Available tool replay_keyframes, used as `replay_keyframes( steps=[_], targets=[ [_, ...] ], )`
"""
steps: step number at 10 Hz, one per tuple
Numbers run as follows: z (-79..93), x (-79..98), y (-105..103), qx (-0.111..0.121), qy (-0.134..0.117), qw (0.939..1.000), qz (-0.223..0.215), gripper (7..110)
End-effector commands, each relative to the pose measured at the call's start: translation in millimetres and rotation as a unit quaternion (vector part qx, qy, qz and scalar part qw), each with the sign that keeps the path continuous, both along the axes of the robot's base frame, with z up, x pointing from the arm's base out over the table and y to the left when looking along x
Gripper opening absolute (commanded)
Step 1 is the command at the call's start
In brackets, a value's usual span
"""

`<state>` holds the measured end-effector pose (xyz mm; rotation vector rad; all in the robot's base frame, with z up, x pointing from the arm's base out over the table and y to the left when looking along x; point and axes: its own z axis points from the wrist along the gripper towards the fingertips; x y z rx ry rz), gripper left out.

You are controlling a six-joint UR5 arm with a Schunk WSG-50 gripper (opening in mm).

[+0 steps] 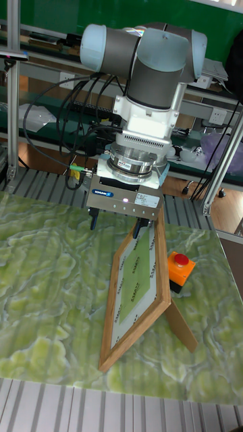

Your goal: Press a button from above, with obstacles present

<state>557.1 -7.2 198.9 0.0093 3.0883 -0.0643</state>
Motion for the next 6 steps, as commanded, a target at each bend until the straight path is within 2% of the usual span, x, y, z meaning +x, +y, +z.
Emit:
replay_keyframes(
  steps=[1,4,6],
  targets=[
    [1.1,1.4,1.9,0.005,-0.003,1.0000,-0.002,7],
    [2.6,1.5,3.0,0.005,-0.004,1.0000,0.000,7],
    [5.5,-0.1,-3.9,-0.010,-0.001,0.9999,0.003,7]
  ],
)
